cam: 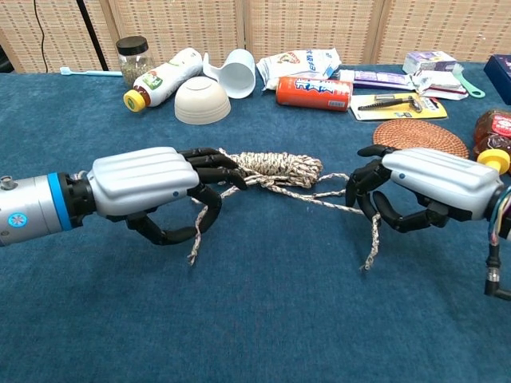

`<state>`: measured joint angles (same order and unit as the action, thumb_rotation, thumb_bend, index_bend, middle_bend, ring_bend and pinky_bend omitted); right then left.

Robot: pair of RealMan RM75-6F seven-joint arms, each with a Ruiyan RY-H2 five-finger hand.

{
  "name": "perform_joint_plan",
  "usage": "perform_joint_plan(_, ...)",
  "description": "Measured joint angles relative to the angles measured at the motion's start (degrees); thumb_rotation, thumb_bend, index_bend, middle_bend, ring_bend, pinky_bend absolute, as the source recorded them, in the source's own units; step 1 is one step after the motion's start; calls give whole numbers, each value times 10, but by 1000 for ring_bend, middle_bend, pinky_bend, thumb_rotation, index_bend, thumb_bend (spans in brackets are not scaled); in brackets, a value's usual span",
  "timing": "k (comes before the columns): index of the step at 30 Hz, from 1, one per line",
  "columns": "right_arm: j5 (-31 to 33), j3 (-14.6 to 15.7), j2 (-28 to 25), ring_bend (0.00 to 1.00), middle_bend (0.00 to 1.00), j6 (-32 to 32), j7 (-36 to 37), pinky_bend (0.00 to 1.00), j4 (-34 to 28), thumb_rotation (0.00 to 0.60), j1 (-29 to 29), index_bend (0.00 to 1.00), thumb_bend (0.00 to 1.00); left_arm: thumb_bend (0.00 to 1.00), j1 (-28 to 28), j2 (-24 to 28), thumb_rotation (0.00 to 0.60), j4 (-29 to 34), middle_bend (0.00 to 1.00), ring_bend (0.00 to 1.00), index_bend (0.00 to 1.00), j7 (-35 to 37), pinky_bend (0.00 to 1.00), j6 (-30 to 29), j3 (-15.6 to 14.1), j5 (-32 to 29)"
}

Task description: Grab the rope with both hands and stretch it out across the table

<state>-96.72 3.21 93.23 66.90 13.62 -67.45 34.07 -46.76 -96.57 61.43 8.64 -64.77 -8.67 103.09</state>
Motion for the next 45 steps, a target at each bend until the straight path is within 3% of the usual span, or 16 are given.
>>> perform_joint_plan(19, 21, -30, -39, 345, 416, 10, -23, 0, -38, 600, 3, 695, 670, 463, 42, 77, 600, 26, 242, 17, 799, 32, 0, -47, 36, -53)
perform_joint_plan(45, 62, -48, -91, 358, 425, 19, -25, 0, -29, 600, -23, 704, 673, 473, 83, 129, 600, -17, 252, 23, 832, 74, 0, -61, 69, -98)
